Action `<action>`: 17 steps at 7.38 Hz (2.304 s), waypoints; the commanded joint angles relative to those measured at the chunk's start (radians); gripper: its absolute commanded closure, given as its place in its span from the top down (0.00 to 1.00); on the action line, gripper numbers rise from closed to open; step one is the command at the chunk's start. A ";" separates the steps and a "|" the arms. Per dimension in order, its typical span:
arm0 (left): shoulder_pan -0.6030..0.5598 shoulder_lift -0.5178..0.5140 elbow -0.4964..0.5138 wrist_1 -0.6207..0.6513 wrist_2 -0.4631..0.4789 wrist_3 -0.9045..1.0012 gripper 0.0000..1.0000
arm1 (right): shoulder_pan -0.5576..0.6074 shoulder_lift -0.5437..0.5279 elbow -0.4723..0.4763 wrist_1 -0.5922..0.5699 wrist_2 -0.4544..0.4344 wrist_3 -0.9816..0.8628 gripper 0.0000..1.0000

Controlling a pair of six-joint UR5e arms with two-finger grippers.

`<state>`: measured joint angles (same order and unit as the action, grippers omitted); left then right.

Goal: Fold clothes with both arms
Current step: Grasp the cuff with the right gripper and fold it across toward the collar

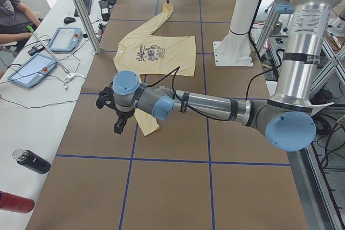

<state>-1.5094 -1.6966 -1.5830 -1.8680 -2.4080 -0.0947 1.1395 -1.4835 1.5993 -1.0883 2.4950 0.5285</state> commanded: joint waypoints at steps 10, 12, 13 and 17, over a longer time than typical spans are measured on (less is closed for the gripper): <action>0.000 -0.012 0.082 0.000 -0.052 -0.002 1.00 | -0.241 1.038 -0.442 -0.004 -0.193 0.507 0.00; 0.000 -0.014 0.087 -0.005 -0.054 -0.010 1.00 | -0.325 1.057 -0.495 0.042 -0.331 0.507 0.00; 0.000 -0.015 0.086 -0.005 -0.056 -0.023 1.00 | -0.352 1.059 -0.539 0.088 -0.378 0.505 0.00; 0.000 -0.017 0.096 -0.013 -0.057 -0.025 1.00 | -0.443 1.092 -0.645 0.103 -0.563 0.505 0.00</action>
<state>-1.5094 -1.7129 -1.4940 -1.8746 -2.4639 -0.1193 0.7242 -0.4143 1.0020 -0.9870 1.9975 1.0339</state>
